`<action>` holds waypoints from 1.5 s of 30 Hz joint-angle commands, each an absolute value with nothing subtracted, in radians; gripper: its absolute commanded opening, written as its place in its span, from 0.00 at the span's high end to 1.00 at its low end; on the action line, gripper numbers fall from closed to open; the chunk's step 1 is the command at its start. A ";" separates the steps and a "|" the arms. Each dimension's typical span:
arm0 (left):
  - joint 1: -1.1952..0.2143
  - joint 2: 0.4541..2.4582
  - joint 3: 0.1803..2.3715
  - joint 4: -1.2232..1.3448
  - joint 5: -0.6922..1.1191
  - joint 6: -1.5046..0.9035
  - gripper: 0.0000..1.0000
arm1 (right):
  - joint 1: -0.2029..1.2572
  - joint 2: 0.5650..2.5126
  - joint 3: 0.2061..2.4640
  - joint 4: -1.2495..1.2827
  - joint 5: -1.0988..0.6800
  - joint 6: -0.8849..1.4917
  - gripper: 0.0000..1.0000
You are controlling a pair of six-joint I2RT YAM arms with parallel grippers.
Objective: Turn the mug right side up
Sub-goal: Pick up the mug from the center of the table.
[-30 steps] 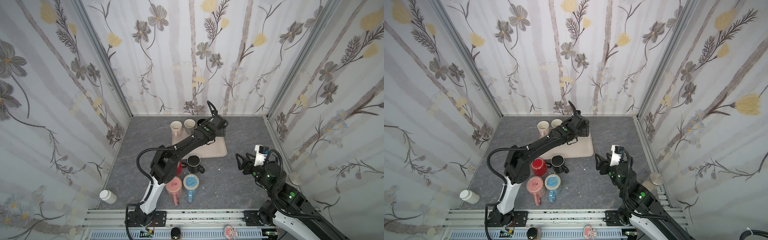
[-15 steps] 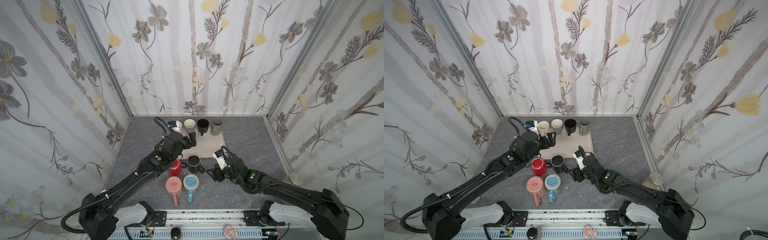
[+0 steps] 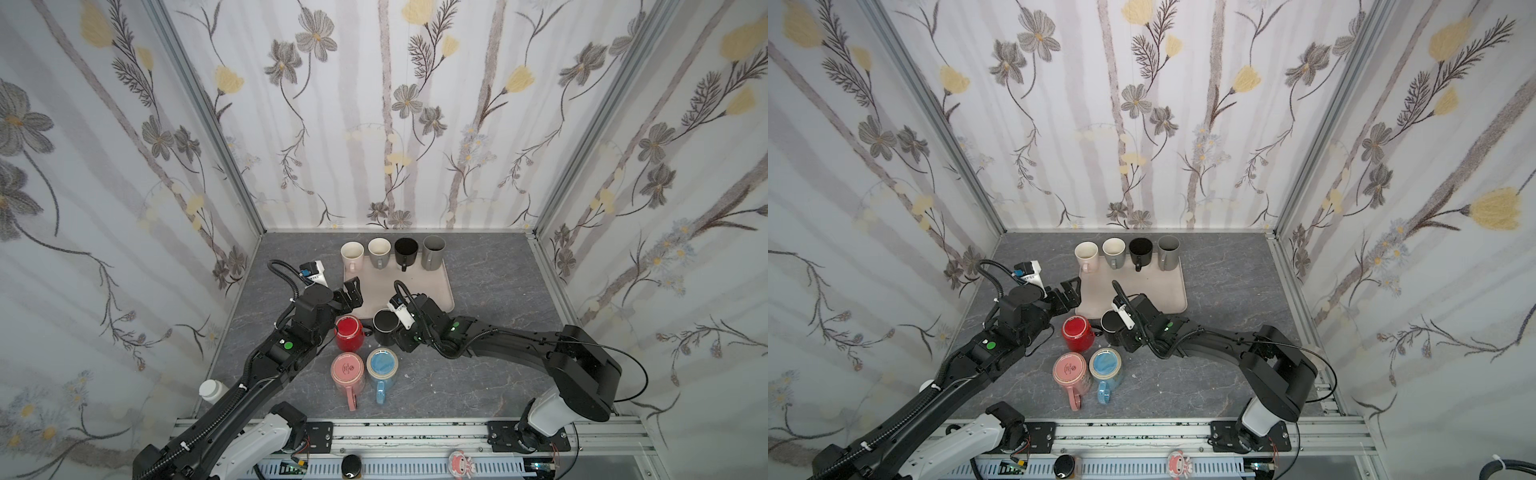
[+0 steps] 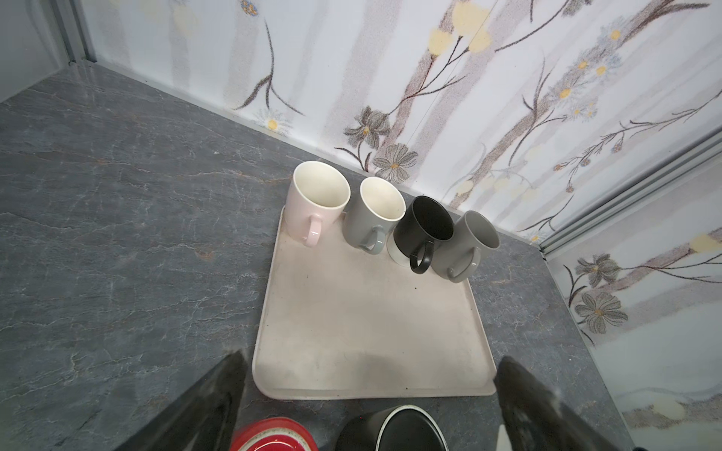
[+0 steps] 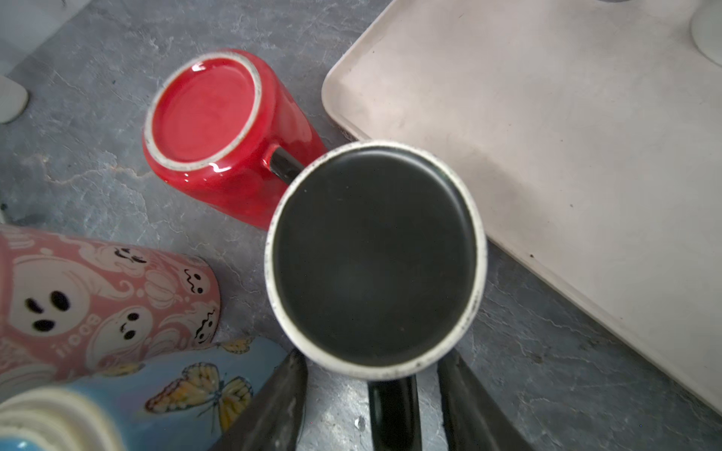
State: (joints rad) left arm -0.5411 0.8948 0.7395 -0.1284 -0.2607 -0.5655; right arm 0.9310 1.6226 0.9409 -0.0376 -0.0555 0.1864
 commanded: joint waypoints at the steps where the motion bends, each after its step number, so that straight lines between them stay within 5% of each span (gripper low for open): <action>1: -0.525 0.894 0.739 -0.117 -0.246 -0.577 0.00 | 0.937 1.654 0.974 -0.098 -0.006 0.151 0.50; 22: -0.495 0.932 0.715 -0.047 -0.150 -0.607 0.00 | 0.951 1.563 0.888 -0.032 0.066 0.187 0.99; 35: -0.491 0.931 0.686 0.043 -0.062 -0.637 0.00 | 0.909 1.183 0.700 0.076 0.161 0.321 1.00; 45: -0.474 0.925 0.633 0.276 0.178 -0.688 0.00 | 0.879 1.078 0.706 0.419 0.072 0.418 1.00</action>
State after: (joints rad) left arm -0.4786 0.9321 0.6449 0.1390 0.0776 -0.6563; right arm 0.8806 1.0832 0.6949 0.1719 0.1017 0.3706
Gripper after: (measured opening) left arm 0.995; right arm 0.151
